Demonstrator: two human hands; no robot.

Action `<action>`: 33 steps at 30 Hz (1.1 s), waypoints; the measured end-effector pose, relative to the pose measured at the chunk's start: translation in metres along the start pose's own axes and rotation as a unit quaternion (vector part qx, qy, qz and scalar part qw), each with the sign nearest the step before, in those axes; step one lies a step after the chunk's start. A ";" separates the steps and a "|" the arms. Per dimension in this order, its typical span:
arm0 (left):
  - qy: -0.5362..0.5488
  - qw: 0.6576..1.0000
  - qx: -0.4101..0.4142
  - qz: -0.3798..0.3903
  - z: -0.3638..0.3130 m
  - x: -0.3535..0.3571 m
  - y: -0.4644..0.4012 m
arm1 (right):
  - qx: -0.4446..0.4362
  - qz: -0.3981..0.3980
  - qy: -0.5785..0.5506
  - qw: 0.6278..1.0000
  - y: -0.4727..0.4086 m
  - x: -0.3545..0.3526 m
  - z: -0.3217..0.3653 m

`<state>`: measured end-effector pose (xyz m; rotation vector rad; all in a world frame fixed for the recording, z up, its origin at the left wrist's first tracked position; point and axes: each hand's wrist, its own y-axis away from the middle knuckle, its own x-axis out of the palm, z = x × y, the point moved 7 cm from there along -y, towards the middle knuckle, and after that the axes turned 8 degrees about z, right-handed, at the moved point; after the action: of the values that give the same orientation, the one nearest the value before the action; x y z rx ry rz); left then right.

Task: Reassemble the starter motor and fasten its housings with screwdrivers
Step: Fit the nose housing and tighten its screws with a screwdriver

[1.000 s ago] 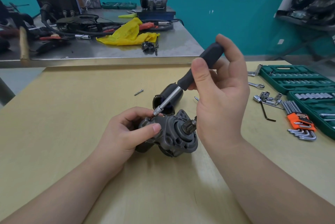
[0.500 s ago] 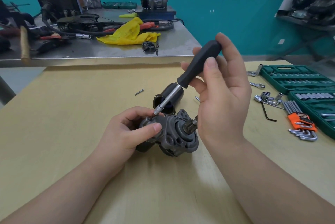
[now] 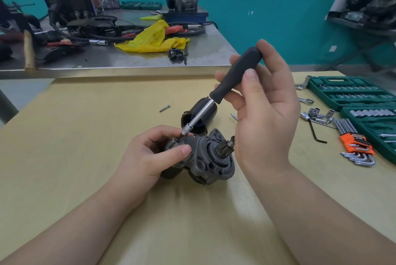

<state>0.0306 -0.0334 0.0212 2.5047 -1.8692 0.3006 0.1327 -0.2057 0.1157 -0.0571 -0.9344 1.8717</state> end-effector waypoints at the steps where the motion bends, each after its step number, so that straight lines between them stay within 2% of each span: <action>1: 0.000 1.000 0.000 -0.001 0.000 0.000 0.000 | 0.002 0.004 0.001 1.000 0.000 0.001 0.001; 7: -0.004 1.000 -0.002 -0.008 0.000 -0.001 0.001 | -0.003 -0.025 0.061 0.998 -0.003 0.000 0.004; 13: -0.001 1.000 -0.002 -0.002 0.000 0.000 0.001 | 0.004 -0.005 0.009 1.000 0.000 -0.001 -0.001; 20: -0.003 1.000 -0.005 -0.008 0.002 -0.002 0.000 | -0.003 -0.030 0.057 0.998 -0.004 -0.001 0.006; 26: -0.002 1.000 -0.002 0.001 0.001 0.000 0.000 | 0.017 -0.012 -0.020 1.000 0.000 -0.003 -0.003; 33: -0.010 1.000 0.004 0.009 -0.001 0.000 0.001 | -0.014 -0.006 0.025 1.000 -0.003 0.001 0.004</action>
<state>0.0300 -0.0334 0.0216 2.5072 -1.9017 0.2866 0.1328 -0.2062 0.1211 -0.1144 -0.9259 1.8377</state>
